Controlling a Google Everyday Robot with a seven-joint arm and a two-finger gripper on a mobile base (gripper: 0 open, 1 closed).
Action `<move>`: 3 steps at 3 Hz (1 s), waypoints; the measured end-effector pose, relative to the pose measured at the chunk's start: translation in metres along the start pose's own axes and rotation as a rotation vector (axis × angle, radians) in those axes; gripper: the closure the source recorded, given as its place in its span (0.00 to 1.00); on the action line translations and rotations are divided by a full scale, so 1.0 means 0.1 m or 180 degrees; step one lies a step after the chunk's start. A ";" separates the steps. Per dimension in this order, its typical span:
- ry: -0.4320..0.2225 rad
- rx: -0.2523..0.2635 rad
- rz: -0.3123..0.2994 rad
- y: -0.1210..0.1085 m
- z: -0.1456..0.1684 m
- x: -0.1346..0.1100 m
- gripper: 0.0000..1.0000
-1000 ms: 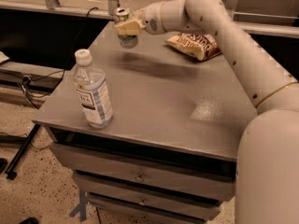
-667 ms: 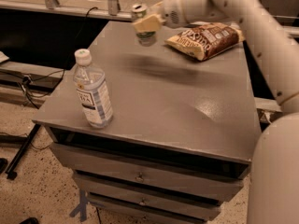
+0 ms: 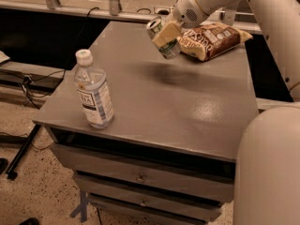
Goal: Knock 7up can over
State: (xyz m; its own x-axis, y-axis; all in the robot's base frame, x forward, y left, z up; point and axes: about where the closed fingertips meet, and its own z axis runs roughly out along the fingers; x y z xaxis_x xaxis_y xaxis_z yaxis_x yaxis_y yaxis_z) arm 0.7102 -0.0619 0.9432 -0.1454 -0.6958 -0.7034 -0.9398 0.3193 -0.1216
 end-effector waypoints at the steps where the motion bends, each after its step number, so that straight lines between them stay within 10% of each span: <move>1: 0.0646 -0.0330 -0.0216 0.29 0.10 0.26 1.00; 3: 0.1257 -0.0796 -0.0518 0.70 0.37 0.47 0.59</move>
Offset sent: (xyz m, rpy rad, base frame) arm -0.0791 -0.0014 -0.0693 -0.5108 0.2543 0.2966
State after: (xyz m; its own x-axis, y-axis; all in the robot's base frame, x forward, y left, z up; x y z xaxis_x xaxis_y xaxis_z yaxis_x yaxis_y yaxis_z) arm 0.6489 -0.0485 0.8754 -0.0510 -0.9299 -0.3642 -0.9984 0.0556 -0.0021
